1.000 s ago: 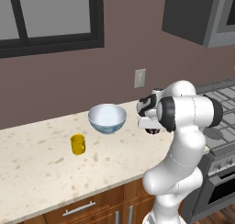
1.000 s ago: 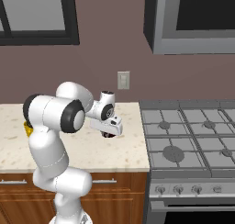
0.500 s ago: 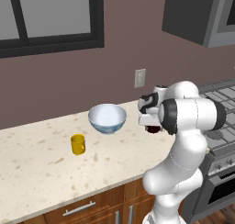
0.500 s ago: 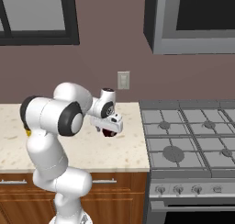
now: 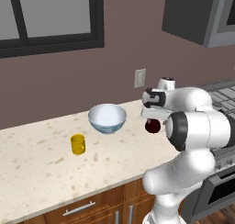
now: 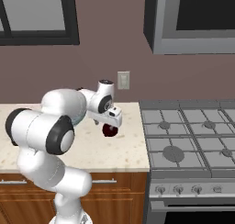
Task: Clear the mugs and bowl far away from the sink.
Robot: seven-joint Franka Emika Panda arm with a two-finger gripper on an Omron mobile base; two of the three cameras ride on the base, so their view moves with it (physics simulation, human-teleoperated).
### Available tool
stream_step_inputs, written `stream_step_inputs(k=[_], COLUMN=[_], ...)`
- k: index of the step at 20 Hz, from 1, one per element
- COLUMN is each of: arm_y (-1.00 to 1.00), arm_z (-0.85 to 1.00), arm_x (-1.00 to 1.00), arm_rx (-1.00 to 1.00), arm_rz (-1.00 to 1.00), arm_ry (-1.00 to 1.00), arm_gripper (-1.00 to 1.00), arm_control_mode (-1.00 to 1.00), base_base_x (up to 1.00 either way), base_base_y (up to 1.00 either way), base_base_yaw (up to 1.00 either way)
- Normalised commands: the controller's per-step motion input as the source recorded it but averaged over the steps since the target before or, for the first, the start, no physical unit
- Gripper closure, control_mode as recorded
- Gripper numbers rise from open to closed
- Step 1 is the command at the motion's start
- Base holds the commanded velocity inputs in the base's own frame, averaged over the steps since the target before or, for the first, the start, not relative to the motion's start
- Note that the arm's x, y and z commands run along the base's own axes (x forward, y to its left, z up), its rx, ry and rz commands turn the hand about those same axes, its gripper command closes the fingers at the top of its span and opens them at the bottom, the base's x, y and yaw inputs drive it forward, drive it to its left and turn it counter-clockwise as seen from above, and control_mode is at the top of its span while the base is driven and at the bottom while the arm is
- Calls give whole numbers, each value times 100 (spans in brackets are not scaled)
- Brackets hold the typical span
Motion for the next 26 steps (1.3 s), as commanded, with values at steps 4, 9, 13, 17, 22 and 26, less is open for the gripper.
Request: stream_step_inputs(k=[4, 9, 13, 17, 22, 26], arm_y=[0, 0, 3, 1, 8, 20], arm_z=[90, 100, 99, 93, 85, 78], arm_x=[-53, -69, -79, -95, -100, -100], arm_rx=[2, 3, 4, 8, -1, -2], arm_rz=[0, 0, 0, 0, 0, 0], arm_ry=[-2, -6, -7, 0, -21, -30], arm_gripper=[-100, -100, -100, -100, -100, -100], arm_control_mode=[-100, -100, -100, -100, -100, -100], base_base_x=[0, 0, 0, 0, 0, 0], base_base_y=[0, 0, 0, 0, 0, 0], base_base_yaw=[0, 0, 0, 0, 0, 0])
